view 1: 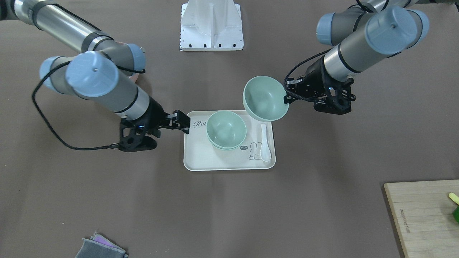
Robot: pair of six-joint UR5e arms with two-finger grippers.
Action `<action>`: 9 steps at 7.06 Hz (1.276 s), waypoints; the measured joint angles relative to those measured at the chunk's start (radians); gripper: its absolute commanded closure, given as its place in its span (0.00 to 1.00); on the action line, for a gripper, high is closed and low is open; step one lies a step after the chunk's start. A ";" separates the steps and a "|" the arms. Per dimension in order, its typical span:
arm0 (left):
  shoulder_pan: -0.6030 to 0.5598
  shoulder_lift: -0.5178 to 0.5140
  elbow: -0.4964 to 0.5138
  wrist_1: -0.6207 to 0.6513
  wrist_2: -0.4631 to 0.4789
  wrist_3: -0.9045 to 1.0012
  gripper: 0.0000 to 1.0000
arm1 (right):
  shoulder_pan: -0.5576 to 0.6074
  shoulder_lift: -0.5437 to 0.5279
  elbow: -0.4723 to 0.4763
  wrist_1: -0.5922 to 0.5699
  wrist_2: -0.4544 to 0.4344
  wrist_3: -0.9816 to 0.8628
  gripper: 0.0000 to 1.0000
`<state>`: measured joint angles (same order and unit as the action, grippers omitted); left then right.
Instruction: Stack green bowls together
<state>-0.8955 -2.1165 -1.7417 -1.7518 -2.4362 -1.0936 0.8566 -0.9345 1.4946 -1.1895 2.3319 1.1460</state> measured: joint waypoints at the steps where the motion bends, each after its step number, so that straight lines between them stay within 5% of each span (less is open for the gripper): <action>1: 0.035 -0.044 0.035 0.002 0.050 -0.025 1.00 | 0.058 -0.059 0.027 -0.003 0.045 -0.070 0.00; 4: 0.122 -0.112 0.106 -0.026 0.155 -0.085 1.00 | 0.154 -0.166 0.054 -0.004 0.089 -0.221 0.00; 9: 0.145 -0.139 0.210 -0.169 0.174 -0.129 1.00 | 0.200 -0.226 0.056 -0.004 0.096 -0.329 0.00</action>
<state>-0.7509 -2.2554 -1.5322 -1.9206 -2.2622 -1.2231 1.0565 -1.1600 1.5505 -1.1935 2.4277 0.8170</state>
